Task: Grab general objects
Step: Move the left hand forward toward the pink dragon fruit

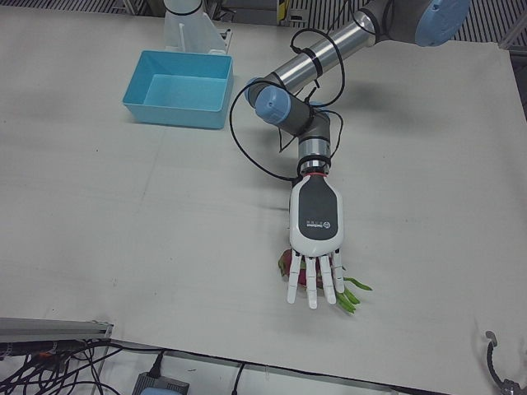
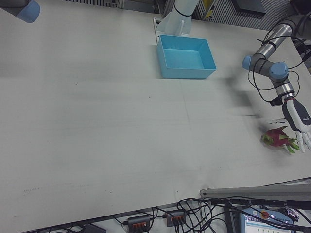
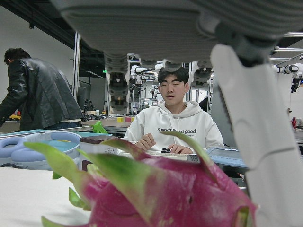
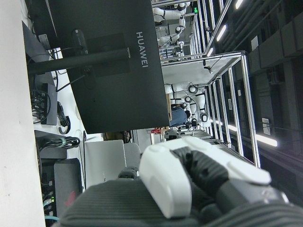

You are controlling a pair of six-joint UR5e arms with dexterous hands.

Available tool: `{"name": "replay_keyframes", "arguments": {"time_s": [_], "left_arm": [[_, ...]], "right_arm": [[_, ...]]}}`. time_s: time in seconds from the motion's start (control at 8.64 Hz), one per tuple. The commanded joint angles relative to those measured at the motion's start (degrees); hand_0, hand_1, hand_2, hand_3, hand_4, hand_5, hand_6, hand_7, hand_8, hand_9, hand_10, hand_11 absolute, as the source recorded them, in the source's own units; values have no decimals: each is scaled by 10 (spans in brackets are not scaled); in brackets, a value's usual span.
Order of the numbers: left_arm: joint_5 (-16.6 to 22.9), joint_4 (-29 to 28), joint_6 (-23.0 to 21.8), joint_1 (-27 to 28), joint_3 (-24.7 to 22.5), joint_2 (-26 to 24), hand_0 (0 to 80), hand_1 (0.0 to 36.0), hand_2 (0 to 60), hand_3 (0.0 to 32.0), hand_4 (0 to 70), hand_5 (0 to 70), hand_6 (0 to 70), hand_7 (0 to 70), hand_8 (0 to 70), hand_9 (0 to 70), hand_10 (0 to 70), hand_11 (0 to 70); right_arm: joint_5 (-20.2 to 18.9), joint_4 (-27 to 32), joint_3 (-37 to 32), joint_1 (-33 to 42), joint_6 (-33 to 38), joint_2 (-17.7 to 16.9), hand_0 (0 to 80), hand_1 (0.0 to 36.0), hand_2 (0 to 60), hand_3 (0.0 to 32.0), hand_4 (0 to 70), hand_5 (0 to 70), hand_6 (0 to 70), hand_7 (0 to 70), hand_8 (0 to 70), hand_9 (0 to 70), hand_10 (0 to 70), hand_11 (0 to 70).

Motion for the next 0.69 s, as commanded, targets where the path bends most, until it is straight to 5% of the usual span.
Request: {"name": "replay_keyframes", "arguments": {"time_s": [0.0, 0.58], "left_arm": [[1, -13, 22, 1, 25, -5, 466, 121, 55, 0, 0, 700, 0, 0, 0, 0, 0, 0], [0, -49, 34, 13, 70, -16, 465, 122, 65, 0, 0, 700, 0, 0, 0, 0, 0, 0]], "right_arm": [[0, 0, 0, 0, 0, 0, 0, 0, 0, 0, 0, 0, 0, 0, 0, 0, 0, 0], [0, 0, 0, 0, 0, -1, 0, 0, 0, 0, 0, 0, 0, 0, 0, 0, 0, 0]]}}
